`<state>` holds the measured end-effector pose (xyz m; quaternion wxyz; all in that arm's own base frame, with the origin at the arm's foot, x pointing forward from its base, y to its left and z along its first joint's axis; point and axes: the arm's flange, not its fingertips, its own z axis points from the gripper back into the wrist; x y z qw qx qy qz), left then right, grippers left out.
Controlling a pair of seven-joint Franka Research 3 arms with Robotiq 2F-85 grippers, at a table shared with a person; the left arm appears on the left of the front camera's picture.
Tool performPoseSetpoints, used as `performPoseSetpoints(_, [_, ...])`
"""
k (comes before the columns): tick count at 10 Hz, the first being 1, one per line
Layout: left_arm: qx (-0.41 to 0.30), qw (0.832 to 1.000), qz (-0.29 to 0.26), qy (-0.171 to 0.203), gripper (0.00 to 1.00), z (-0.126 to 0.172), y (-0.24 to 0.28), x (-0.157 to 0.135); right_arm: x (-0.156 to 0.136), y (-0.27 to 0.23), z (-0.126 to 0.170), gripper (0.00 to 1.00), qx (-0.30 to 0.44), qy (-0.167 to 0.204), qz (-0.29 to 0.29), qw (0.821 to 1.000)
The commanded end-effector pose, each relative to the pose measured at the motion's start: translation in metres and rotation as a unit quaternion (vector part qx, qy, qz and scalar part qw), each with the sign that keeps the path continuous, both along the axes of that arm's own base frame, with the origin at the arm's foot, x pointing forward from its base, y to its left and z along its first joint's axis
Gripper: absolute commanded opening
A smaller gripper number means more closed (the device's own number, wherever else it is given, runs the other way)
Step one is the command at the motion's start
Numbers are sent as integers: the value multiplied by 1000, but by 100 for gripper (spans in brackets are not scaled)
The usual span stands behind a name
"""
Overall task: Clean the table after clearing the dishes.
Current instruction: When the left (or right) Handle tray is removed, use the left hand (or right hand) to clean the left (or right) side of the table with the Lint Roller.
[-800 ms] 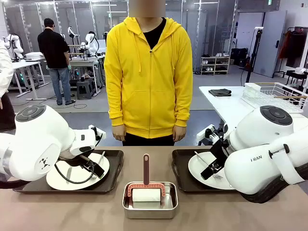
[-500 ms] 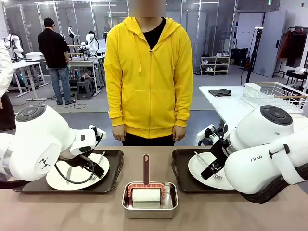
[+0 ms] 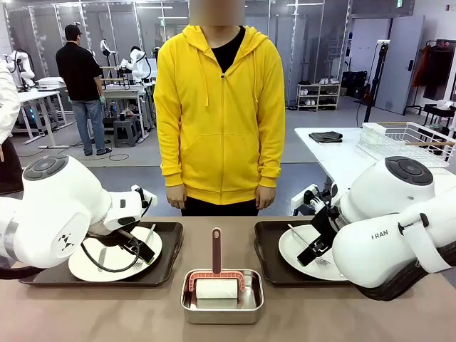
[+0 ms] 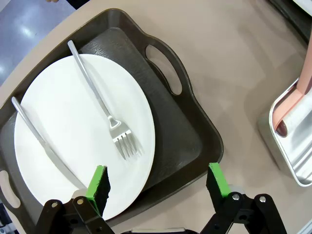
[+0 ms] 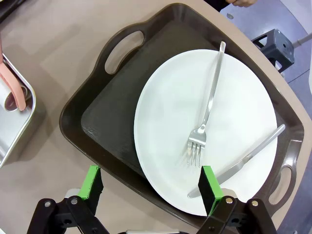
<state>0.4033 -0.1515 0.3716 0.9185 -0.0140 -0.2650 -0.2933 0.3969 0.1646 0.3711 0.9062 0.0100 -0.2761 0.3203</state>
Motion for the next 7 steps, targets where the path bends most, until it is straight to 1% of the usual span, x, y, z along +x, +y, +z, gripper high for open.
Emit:
performPoseSetpoints(1, [0, 1000, 0, 0, 100, 0, 0, 0, 0, 0, 0, 100, 1, 0, 0, 1000])
performPoseSetpoints(3, [0, 1000, 0, 0, 100, 0, 0, 0, 0, 0, 0, 100, 0, 0, 0, 1000])
performPoseSetpoints(4, [13, 1000, -11, -4, 100, 10, -2, 7, 7, 1, 12, 100, 4, 9, 21, 1000])
performPoseSetpoints(5, [15, 1000, -14, 16, 100, 22, -2, 17, 16, -2, 30, 100, 21, 27, 34, 999])
performPoseSetpoints(6, [4, 998, -24, 61, 100, 34, -2, 27, 27, -6, 46, 100, 43, 61, 46, 996])
performPoseSetpoints(7, [-37, 994, -38, 96, 100, 48, 6, 34, 38, -14, 60, 100, 77, 103, 61, 990])
